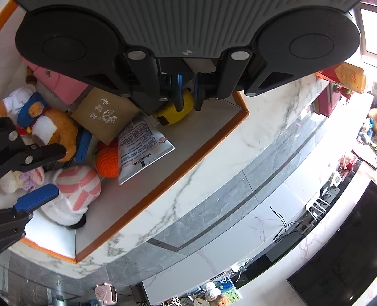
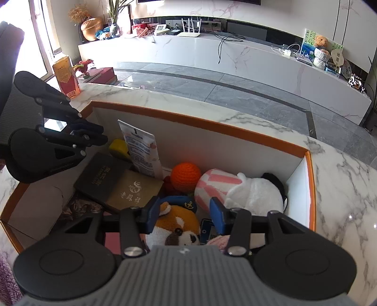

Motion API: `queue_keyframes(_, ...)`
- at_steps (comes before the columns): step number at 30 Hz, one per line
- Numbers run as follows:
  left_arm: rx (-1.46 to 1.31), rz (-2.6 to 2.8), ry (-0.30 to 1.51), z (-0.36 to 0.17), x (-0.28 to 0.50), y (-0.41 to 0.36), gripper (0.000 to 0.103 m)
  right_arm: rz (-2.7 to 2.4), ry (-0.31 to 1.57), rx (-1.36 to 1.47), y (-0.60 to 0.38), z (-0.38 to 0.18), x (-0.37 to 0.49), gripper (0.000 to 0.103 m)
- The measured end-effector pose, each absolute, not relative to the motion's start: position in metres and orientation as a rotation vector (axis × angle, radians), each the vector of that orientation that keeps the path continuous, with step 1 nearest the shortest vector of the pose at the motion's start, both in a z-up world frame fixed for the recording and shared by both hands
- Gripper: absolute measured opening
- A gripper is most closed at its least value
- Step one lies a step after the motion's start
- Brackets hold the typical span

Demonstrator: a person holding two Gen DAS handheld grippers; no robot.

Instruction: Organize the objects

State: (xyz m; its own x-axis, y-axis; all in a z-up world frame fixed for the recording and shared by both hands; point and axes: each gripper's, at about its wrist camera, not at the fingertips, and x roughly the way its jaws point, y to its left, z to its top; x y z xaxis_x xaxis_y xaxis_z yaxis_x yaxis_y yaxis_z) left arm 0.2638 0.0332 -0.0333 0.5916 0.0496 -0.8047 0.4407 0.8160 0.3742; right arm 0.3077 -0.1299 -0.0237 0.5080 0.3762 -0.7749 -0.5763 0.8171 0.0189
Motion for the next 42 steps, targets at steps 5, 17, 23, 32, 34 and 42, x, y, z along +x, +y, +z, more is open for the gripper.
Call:
queue_keyframes(5,0.513,-0.256,0.917,-0.02,0.252,0.038,0.018,0.58,0.86,-0.264,-0.129,-0.018,0.303,0.049)
queue_keyframes(17,0.363,-0.241,0.77,0.045,0.177,0.027,0.07,0.568,0.774,-0.223,-0.153,0.042,0.257,0.068)
queue_keyframes(23,0.257,-0.159,0.68,0.069,0.14,0.027,0.087,0.526,0.721,-0.158,-0.176,0.071,0.222,0.079)
queue_keyframes(32,0.147,0.002,0.543,0.081,0.081,0.016,0.088,0.447,0.643,-0.045,-0.2,0.087,0.161,0.091)
queue_keyframes(34,0.134,0.006,0.526,0.079,0.067,0.012,0.088,0.433,0.627,-0.027,-0.203,0.086,0.148,0.091)
queue_keyframes(42,-0.05,0.038,0.552,0.062,0.037,0.02,0.088,0.393,0.583,0.03,-0.21,0.073,0.107,0.091)
